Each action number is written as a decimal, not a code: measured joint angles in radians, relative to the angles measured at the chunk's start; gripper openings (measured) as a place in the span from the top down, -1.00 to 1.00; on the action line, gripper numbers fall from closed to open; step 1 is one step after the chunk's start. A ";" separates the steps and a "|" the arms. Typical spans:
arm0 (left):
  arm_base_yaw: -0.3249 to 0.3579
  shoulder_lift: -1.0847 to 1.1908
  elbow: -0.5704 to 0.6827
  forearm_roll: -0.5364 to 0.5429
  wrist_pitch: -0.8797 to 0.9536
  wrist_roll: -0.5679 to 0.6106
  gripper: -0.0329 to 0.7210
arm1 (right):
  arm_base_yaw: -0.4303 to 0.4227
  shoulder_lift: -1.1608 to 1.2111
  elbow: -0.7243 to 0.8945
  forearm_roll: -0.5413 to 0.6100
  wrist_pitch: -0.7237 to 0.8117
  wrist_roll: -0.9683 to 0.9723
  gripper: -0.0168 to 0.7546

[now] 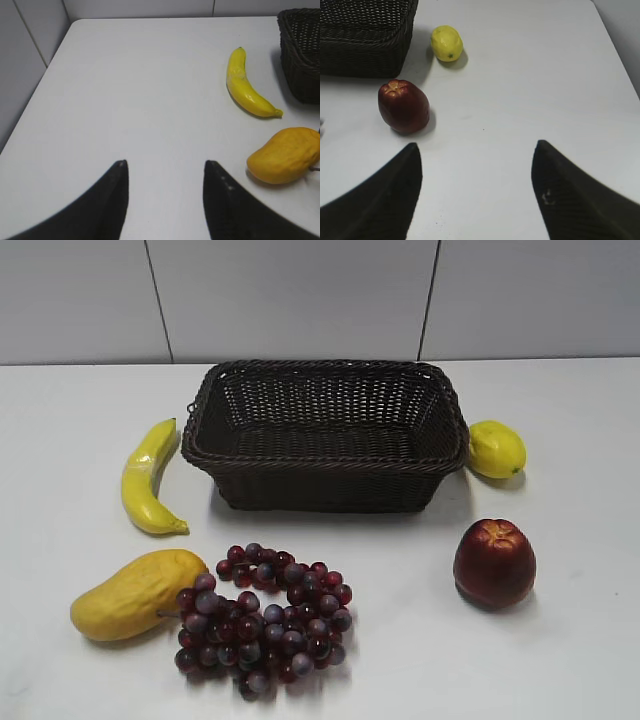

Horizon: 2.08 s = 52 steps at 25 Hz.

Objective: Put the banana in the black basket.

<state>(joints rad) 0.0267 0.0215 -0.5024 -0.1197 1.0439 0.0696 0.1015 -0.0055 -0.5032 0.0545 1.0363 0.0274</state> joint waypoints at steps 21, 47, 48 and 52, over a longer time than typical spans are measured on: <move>0.000 0.078 -0.001 -0.026 -0.009 0.014 -0.41 | 0.000 0.000 0.000 0.000 0.000 0.000 -0.39; -0.008 1.391 -0.505 -0.147 -0.223 0.082 -0.64 | 0.000 0.000 0.000 0.000 0.000 0.000 -0.39; -0.020 1.433 -0.528 -0.146 -0.223 0.083 -0.64 | 0.000 0.000 0.000 0.000 0.000 0.000 -0.39; -0.110 1.577 -0.627 -0.146 -0.238 0.077 -0.64 | 0.000 0.000 0.000 0.001 0.000 0.000 -0.39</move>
<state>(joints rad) -0.0838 1.5983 -1.1291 -0.2658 0.8056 0.1469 0.1015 -0.0055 -0.5032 0.0555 1.0362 0.0274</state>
